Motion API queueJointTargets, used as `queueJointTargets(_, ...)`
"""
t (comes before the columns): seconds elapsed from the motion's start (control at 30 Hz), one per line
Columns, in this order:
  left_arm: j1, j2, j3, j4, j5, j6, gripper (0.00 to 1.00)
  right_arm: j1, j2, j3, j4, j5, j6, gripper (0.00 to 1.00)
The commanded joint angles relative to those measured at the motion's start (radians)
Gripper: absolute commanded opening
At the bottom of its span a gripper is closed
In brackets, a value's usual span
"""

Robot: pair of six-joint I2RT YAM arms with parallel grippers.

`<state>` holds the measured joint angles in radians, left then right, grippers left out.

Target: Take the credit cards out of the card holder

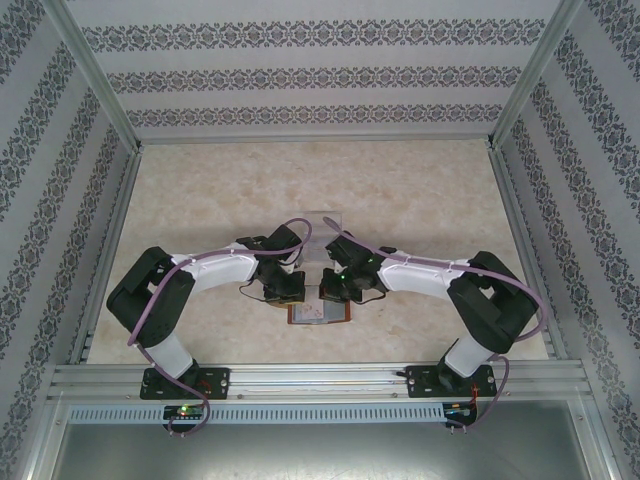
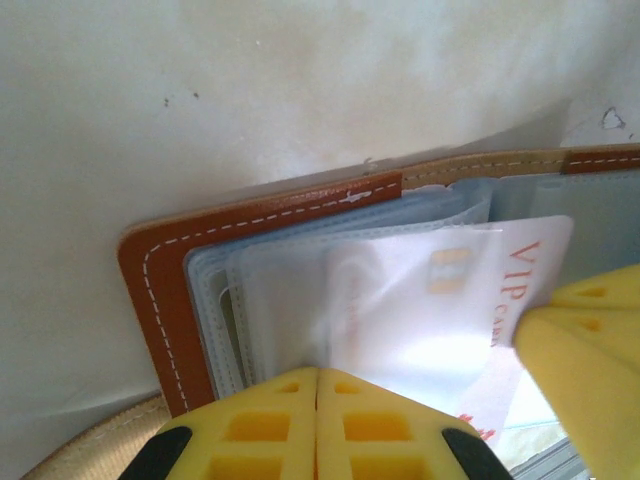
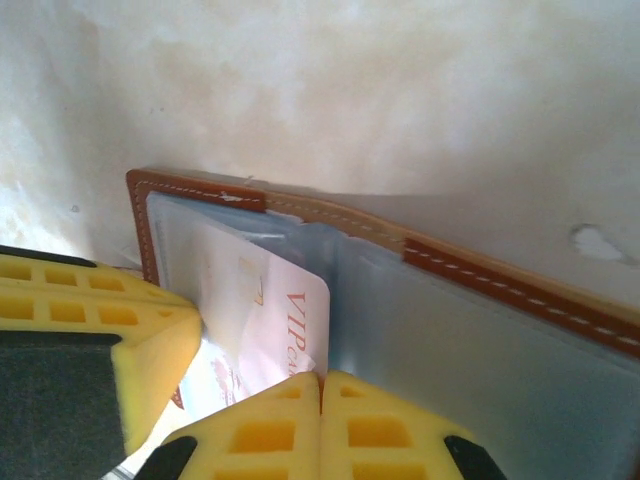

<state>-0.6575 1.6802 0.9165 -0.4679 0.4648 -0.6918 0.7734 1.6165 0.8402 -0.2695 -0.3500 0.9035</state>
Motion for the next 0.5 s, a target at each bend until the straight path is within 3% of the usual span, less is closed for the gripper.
queueJointTargets(0.0,-0.014,0.015,-0.024,-0.081,-0.083,0.011,0.07,-0.018,-0.033,-0.023,-0.061,0.031,-0.032,0.0)
queueJointTargets(0.47,-0.013,0.009,-0.026,-0.08,-0.08,0.007,0.07,-0.036,-0.076,0.002,-0.192,0.077,-0.087,0.0)
